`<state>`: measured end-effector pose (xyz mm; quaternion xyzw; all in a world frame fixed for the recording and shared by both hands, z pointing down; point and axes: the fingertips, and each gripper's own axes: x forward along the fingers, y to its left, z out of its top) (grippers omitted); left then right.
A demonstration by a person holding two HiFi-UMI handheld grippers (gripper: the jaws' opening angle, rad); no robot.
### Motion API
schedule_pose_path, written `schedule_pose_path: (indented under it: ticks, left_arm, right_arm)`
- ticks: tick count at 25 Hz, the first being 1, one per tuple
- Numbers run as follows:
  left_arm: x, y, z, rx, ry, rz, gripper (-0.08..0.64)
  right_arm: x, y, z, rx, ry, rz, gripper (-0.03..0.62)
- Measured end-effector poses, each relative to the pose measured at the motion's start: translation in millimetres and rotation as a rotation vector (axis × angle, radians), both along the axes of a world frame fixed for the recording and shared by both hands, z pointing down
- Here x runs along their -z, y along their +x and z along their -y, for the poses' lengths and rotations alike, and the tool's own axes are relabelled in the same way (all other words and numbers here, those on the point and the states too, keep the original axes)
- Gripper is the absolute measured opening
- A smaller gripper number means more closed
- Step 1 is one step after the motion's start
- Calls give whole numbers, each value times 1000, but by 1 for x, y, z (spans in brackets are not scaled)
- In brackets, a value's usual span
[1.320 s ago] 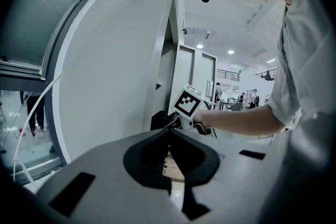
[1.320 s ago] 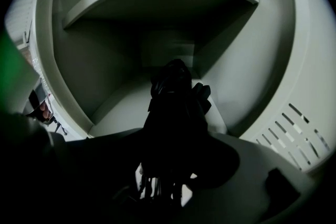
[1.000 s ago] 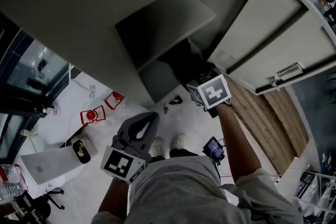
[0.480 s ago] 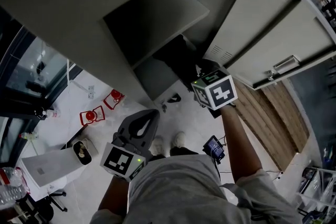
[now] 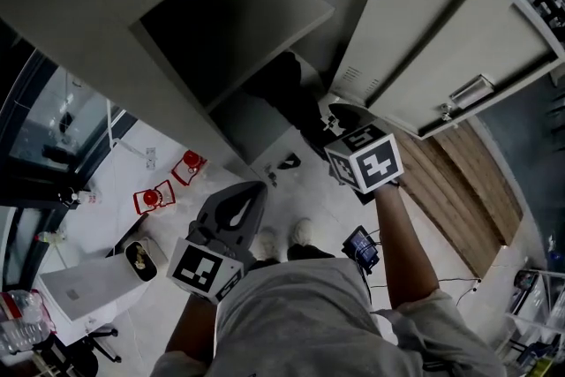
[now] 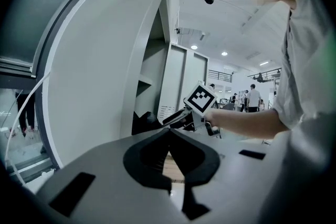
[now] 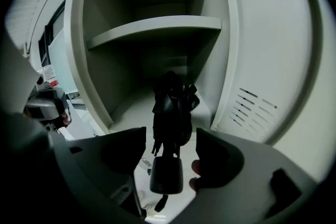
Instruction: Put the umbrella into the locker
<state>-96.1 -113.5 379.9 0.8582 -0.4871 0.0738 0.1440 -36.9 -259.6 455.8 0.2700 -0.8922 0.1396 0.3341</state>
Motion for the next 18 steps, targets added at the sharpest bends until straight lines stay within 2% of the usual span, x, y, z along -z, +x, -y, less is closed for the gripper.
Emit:
schedule_pose_path:
  ticks: [3, 18]
  left_arm:
    - [1, 3, -2, -1, 9, -22, 15]
    - [-1, 19, -17, -32, -7, -34, 15]
  right_arm:
    - [-4, 6, -11, -8, -2, 0, 275]
    - [-24, 39, -41, -31, -17, -51, 273]
